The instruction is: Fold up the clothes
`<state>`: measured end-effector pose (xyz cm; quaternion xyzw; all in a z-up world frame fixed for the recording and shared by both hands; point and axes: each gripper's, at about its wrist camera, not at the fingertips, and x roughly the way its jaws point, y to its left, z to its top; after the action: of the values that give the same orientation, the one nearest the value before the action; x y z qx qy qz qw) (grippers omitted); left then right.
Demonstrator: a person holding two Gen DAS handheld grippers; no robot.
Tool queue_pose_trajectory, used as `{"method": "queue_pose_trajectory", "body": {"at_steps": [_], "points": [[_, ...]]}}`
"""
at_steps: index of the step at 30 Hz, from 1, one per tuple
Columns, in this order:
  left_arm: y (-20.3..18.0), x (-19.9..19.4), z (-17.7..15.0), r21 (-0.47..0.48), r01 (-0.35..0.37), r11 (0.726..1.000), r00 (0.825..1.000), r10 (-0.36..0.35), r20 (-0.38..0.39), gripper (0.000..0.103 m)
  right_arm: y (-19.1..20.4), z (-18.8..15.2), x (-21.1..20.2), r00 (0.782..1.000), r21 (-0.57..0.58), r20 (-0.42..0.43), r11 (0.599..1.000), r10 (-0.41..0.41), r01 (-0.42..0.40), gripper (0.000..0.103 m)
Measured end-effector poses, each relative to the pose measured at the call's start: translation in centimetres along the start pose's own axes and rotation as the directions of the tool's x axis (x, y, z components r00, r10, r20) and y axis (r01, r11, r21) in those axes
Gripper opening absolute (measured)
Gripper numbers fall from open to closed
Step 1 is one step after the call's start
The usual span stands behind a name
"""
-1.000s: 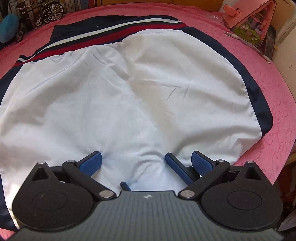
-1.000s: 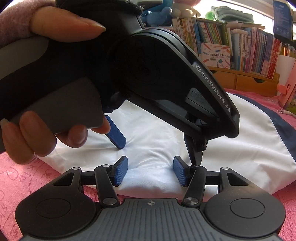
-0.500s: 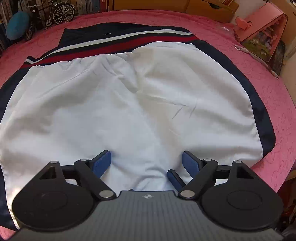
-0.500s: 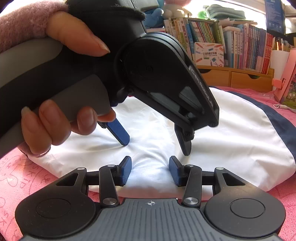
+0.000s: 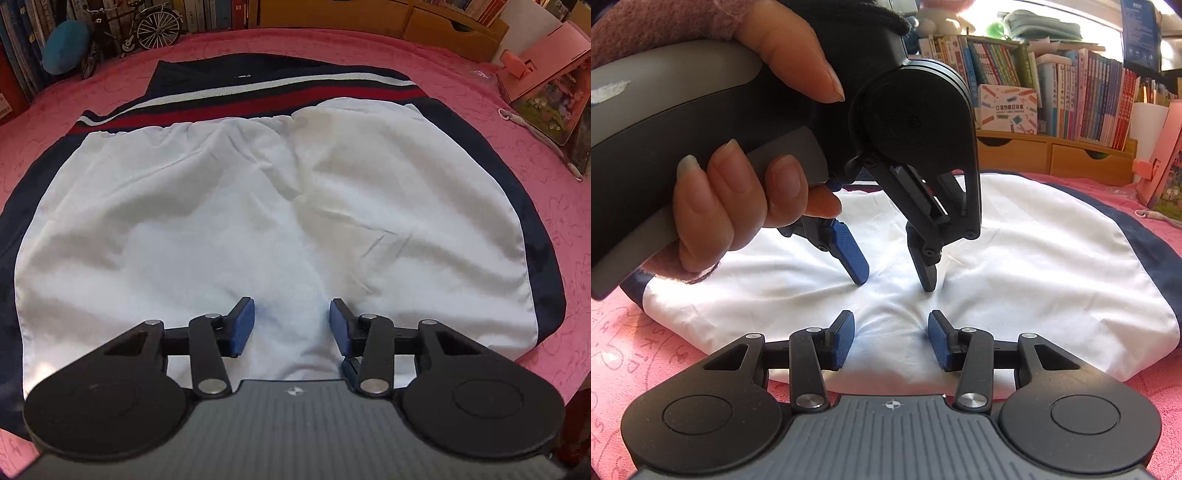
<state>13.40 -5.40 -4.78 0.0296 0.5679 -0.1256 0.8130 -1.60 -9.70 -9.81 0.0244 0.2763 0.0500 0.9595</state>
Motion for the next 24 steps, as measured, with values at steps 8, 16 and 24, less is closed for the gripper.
{"method": "queue_pose_trajectory", "body": {"at_steps": [8,16,24], "points": [[0.1,1.8,3.3,0.014,-0.067,0.998,0.996,0.066,0.058,0.039,-0.3,0.0,0.1,1.0,-0.005,-0.002,1.0,-0.004,0.004,0.045],[1.7,5.4,9.9,-0.088,-0.11,0.99,0.981,0.123,0.153,0.043,-0.5,-0.2,0.1,1.0,-0.007,-0.005,1.0,0.003,-0.003,0.041],[1.8,5.9,10.8,-0.102,-0.118,0.988,0.977,0.134,0.165,0.045,-0.1,-0.6,-0.3,1.0,-0.007,-0.006,1.0,-0.001,0.001,0.039]]}}
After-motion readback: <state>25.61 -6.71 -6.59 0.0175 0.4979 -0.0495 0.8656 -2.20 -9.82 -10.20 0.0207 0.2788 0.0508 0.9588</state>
